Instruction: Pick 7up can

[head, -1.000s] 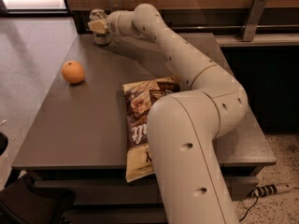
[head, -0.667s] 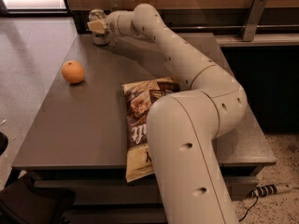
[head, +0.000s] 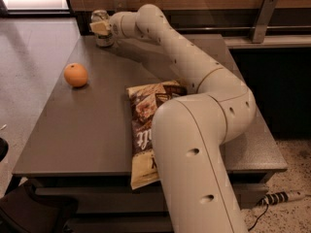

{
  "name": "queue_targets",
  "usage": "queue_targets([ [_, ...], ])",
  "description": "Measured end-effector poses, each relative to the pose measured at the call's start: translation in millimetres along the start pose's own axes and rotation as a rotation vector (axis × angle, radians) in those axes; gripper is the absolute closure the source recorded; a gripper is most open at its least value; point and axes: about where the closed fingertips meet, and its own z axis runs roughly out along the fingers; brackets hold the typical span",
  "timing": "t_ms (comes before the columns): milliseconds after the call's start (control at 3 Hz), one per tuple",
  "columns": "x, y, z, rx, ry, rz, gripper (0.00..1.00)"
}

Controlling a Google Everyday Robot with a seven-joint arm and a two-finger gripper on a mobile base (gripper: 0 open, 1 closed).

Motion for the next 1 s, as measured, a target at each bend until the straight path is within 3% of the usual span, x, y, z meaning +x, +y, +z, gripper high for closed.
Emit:
queue_targets([
  [667,-31.1,4.6,-53.0,-0.014,0.025,-0.037,1.0],
  [1000,-57.9,6.2,-99.1,-0.007,0.044,-0.077,1.0],
])
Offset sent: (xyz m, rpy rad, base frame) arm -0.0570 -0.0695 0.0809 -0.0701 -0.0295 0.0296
